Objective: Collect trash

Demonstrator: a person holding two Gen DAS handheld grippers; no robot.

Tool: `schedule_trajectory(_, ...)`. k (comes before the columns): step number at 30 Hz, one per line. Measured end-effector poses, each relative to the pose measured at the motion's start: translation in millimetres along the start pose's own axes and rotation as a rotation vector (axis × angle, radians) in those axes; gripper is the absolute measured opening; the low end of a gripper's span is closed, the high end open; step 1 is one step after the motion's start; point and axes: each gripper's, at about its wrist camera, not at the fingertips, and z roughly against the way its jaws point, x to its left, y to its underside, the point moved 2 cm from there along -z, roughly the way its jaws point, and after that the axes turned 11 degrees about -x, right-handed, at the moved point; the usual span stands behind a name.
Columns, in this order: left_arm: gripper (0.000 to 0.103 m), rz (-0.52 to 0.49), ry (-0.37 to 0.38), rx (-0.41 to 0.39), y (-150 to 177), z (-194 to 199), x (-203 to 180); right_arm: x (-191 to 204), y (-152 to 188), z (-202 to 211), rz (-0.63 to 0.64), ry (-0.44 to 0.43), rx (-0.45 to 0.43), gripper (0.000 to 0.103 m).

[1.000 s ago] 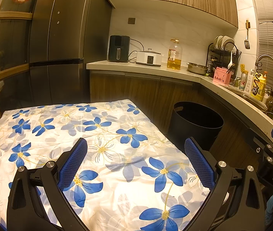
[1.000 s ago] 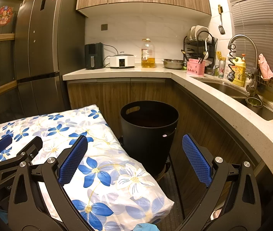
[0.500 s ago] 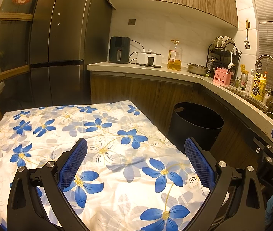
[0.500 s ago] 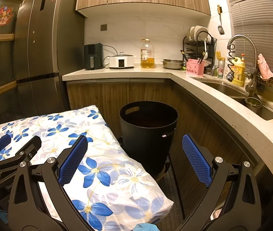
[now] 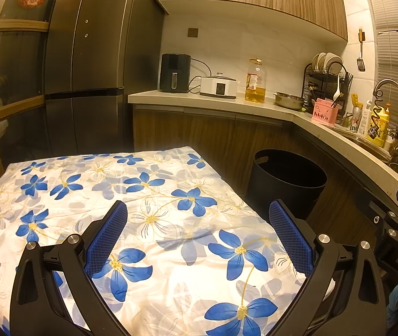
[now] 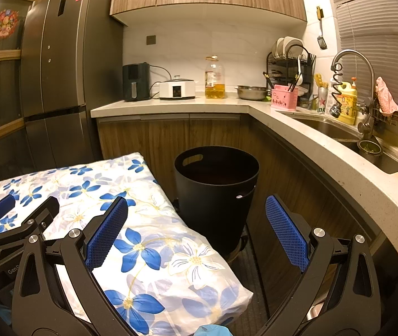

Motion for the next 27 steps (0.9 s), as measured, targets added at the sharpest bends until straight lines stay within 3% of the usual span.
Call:
schedule_trajectory(19,0.097,-0.01,-0.013,-0.009,-3.2,1.7,0.4,-0.8,0.5,1.5,-0.003,0.004,0.0,0.097)
schedule_trajectory(23,0.089,-0.03,-0.014,-0.014,-5.8,1.6,1.5,-1.1,0.5,1.4,-0.003,0.004,0.001,0.097)
schedule_trajectory(25,0.081,-0.044,-0.01,-0.014,-4.7,3.2,1.3,-1.0,0.4,1.3,-0.003,0.005,0.0,0.097)
schedule_trajectory(27,0.08,-0.056,-0.015,-0.023,-5.8,2.6,1.8,-1.0,0.7,0.9,-0.004,0.005,0.001,0.097)
